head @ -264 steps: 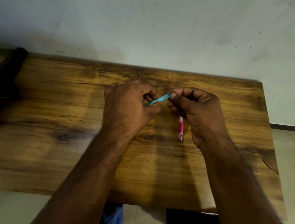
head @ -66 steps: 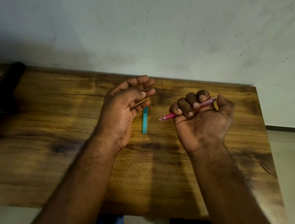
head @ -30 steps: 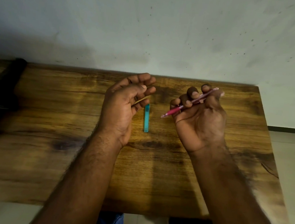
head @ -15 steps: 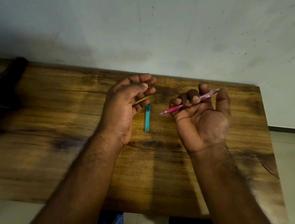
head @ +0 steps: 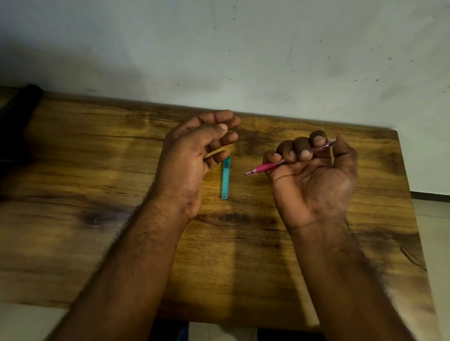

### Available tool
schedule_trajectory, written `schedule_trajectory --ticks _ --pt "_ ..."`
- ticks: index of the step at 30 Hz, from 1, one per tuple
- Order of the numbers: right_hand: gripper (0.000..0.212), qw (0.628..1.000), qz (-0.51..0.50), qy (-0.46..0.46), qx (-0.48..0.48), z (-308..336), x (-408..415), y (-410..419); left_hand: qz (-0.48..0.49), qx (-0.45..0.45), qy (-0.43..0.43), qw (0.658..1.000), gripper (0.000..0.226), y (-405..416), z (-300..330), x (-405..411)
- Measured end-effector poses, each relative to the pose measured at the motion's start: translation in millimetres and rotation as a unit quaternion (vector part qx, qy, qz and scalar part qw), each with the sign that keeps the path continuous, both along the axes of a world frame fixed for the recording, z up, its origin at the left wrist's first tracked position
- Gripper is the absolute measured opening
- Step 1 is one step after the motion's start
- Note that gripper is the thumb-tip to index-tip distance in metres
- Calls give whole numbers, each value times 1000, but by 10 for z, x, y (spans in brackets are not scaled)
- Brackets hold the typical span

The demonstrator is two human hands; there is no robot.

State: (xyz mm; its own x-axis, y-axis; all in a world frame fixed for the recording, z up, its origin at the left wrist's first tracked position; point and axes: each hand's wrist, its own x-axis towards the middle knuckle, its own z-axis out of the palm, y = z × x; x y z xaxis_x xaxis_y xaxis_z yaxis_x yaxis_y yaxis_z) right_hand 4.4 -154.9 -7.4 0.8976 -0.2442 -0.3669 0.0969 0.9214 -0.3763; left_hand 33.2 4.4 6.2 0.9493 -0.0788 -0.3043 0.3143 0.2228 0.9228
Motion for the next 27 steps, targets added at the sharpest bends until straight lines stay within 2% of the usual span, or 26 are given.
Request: schedule_trajectory --ticks 11,14,17,18,20,24,27 --pt "46 1000 -3 10 5 0 3 0 -3 -1 3 1000 24 -6 -5 9" --pt "36 1000 -9 12 10 -24 8 1 -2 -1 4 1000 23 -12 -13 7" --pt "12 1000 -8 -20 2 -13 15 11 -3 3 -1 1000 23 -10 -16 7" --pt "10 999 -7 -32 -4 -14 13 14 -4 4 -3 1000 24 -8 -16 8" --pt "12 999 1 -36 -18 -26 11 21 -7 6 -3 1000 24 -7 -15 11" --pt "55 999 42 -28 9 -32 -12 30 -8 9 -1 1000 23 -10 -19 9" --pt "55 998 50 -31 21 -34 -30 30 -8 12 -2 1000 23 -8 -20 8"
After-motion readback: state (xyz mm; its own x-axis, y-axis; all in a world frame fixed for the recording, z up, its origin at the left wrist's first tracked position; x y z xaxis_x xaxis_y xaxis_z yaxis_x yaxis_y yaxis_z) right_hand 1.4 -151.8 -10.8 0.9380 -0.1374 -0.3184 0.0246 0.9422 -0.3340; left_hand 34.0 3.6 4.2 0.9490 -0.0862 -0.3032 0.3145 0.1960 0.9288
